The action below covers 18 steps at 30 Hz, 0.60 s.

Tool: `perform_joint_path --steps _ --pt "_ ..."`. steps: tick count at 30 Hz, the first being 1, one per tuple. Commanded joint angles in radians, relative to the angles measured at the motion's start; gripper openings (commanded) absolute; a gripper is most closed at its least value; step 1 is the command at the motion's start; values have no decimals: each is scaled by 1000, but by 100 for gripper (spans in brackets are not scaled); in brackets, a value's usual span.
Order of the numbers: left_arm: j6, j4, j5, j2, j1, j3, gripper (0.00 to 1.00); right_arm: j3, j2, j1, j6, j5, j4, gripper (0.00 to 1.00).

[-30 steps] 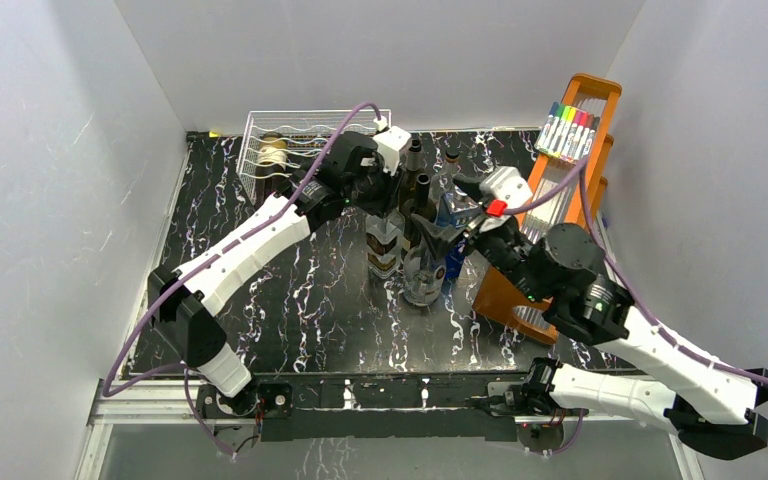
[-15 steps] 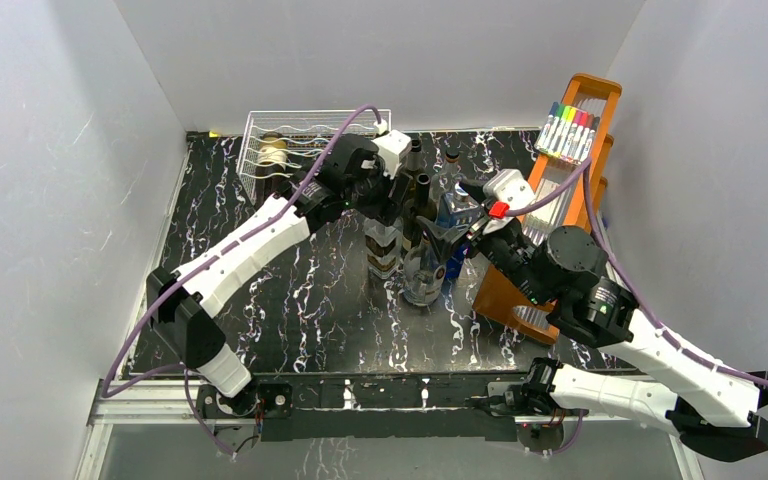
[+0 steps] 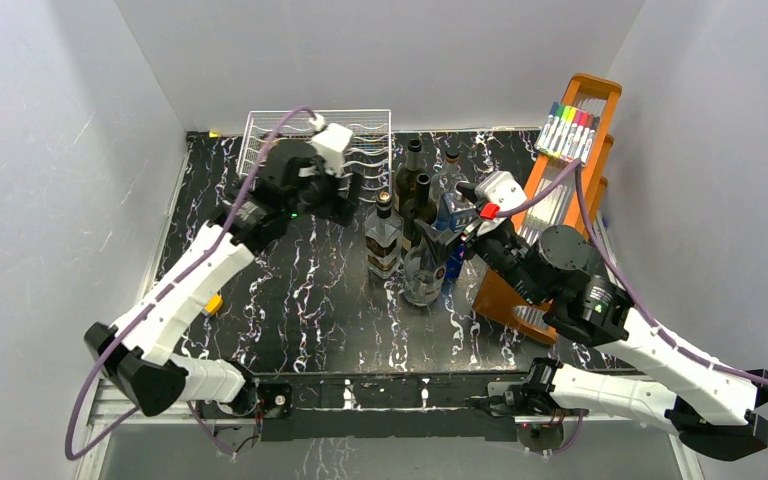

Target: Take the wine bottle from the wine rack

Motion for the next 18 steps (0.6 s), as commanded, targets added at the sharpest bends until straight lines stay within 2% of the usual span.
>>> perform_joint_path --steps 1,7,11,18 --pt "1 14 21 -109 180 -77 82 -3 8 3 -16 11 55 98" --pt "-53 102 114 -154 491 -245 85 -3 14 3 -17 6 59 98" --pt "-147 201 151 -130 633 -360 84 -4 12 3 -13 4 59 98" --pt "-254 402 165 -38 724 -471 82 -5 1 3 -3 2 54 98"
